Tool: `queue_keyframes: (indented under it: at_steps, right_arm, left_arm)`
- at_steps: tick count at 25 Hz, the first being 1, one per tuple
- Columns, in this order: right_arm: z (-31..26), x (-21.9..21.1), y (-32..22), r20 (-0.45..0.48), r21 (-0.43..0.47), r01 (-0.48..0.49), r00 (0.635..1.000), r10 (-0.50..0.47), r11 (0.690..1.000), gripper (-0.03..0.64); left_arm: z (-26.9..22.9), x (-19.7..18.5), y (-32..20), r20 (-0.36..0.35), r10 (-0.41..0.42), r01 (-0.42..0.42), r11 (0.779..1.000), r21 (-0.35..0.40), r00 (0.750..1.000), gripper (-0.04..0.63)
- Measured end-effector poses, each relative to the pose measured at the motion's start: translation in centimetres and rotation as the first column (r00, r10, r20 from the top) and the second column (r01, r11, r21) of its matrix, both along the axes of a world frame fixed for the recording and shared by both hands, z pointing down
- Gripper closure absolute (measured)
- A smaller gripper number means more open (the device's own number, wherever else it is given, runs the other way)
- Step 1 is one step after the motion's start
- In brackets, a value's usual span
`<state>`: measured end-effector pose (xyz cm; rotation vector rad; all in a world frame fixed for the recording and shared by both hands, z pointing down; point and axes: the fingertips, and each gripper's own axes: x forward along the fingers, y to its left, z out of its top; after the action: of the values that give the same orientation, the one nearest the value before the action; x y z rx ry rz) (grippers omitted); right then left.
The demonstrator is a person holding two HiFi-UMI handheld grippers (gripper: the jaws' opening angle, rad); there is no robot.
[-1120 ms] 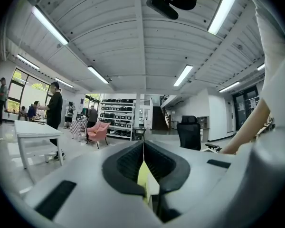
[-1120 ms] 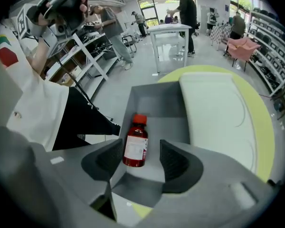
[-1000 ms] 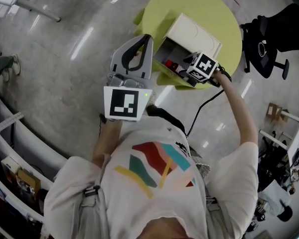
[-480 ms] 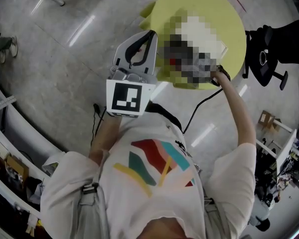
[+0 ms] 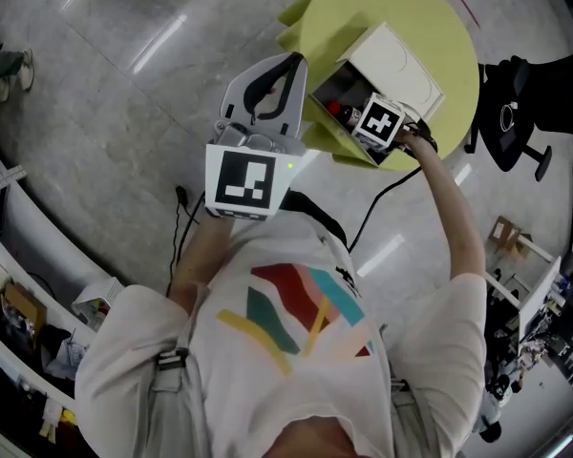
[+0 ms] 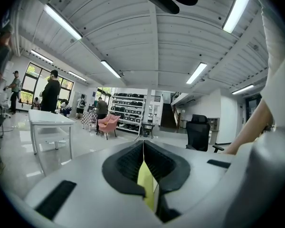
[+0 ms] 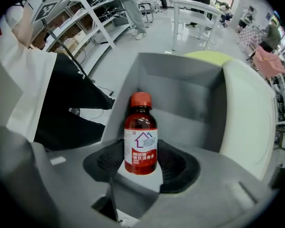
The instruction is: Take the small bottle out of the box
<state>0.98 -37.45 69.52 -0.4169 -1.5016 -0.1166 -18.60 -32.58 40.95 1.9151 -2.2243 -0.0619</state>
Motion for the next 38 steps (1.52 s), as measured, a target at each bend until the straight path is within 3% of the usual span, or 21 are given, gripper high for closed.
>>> queue_keyframes:
  at_steps: [18,21,25,28,33,38]
  right_arm:
    - [0.0,-0.3,0.2,0.005,0.007,-0.003,1.000,0.003,1.000,0.408]
    - [0.1,-0.3,0.0,-0.007,0.030,-0.039,0.999,0.039,0.999,0.410]
    - [-0.2,-0.2,-0.2,0.017,0.036,-0.166,0.986,0.166,0.985,0.410]
    - [-1.0,-0.9,-0.6,0.070,0.038,-0.218,0.974,0.215,0.975,0.410]
    - [-4.7,-2.5,-2.3,0.215,0.033,-0.337,0.922,0.322,0.941,0.410]
    - [-10.7,-4.3,-4.5,0.416,0.032,-0.475,0.807,0.420,0.880,0.410]
  left_arm:
    - [-0.1,0.0,0.1,0.000,0.011,-0.011,1.000,0.005,1.000,0.580]
    - [-0.2,-0.1,-0.1,0.005,0.010,-0.010,1.000,0.005,1.000,0.580]
    - [-1.5,-0.2,-0.3,0.024,0.008,-0.009,1.000,0.026,1.000,0.580]
    - [-2.4,-0.5,-0.2,0.037,0.005,-0.006,0.999,0.041,0.999,0.580]
    - [-3.4,0.0,-0.6,0.049,0.018,-0.021,0.998,0.056,0.999,0.580]
    - [-4.6,1.4,-1.8,0.064,0.056,-0.061,0.995,0.084,0.996,0.580]
